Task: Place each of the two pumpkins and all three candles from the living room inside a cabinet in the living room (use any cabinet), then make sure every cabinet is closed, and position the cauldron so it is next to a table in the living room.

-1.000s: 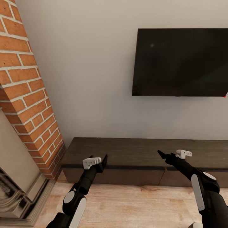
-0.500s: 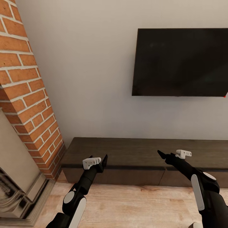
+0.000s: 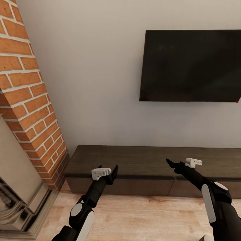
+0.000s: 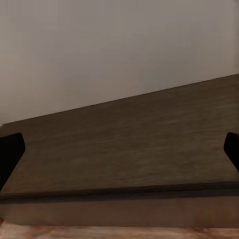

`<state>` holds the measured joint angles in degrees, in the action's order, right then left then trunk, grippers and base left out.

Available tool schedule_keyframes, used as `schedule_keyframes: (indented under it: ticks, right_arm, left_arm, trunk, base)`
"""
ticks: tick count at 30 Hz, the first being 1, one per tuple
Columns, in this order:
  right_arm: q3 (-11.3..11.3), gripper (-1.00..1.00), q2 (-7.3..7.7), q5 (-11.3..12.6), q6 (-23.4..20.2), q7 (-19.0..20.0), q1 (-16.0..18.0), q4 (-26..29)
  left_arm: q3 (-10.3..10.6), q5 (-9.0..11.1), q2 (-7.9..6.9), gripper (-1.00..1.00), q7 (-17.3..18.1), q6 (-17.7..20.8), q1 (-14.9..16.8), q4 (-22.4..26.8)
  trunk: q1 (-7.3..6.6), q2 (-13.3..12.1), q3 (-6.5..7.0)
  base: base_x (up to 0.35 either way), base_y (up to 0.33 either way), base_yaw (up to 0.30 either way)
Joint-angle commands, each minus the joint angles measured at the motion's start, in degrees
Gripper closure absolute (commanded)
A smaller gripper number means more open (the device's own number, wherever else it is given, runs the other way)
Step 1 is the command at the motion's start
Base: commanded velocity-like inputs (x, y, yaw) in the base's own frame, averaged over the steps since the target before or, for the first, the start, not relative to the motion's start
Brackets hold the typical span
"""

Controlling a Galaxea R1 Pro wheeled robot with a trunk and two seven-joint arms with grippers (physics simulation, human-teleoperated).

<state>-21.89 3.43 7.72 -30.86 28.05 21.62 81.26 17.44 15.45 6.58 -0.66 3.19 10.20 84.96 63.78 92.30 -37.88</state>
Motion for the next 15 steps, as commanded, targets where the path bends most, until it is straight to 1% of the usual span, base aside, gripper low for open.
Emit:
schedule_keyframes:
  ticks: [1, 3, 7, 12, 15]
  right_arm:
    - [0.0, -1.0, -0.01, 0.0, -0.01, -0.01, 0.0, 0.0]
    - [0.0, -1.0, -0.05, 0.01, -0.01, -0.01, 0.0, -0.03]
    - [0.0, -1.0, -0.05, 0.01, -0.06, 0.07, 0.0, 0.01]
    - [0.02, -1.0, -0.08, 0.01, -0.07, 0.13, 0.0, -0.02]
    - [0.02, -1.0, -0.09, 0.01, -0.07, 0.15, 0.0, 0.01]
  left_arm:
    - [0.08, 0.01, 0.01, -1.0, -0.05, 0.02, 0.0, -0.05]
    - [0.27, 0.02, 0.01, -1.0, -0.13, 0.05, 0.0, -0.11]
    - [1.34, -0.06, 0.01, -1.0, -0.2, 0.06, 0.0, -0.08]
    - [1.69, -0.07, 0.01, -1.0, -0.21, 0.08, 0.0, -0.06]
    - [2.51, -0.07, -0.01, -1.0, -0.21, 0.15, 0.0, -0.06]
  trunk:
    - [0.0, 0.0, 0.0]
    - [0.0, 0.0, 0.0]
    - [0.0, 0.0, 0.0]
    - [0.0, 0.0, 0.0]
    - [0.0, 0.0, 0.0]
  base:
    - [0.0, 0.0, 0.0]
    - [0.0, 0.0, 0.0]
    - [0.0, 0.0, 0.0]
    - [0.0, 0.0, 0.0]
    - [0.0, 0.0, 0.0]
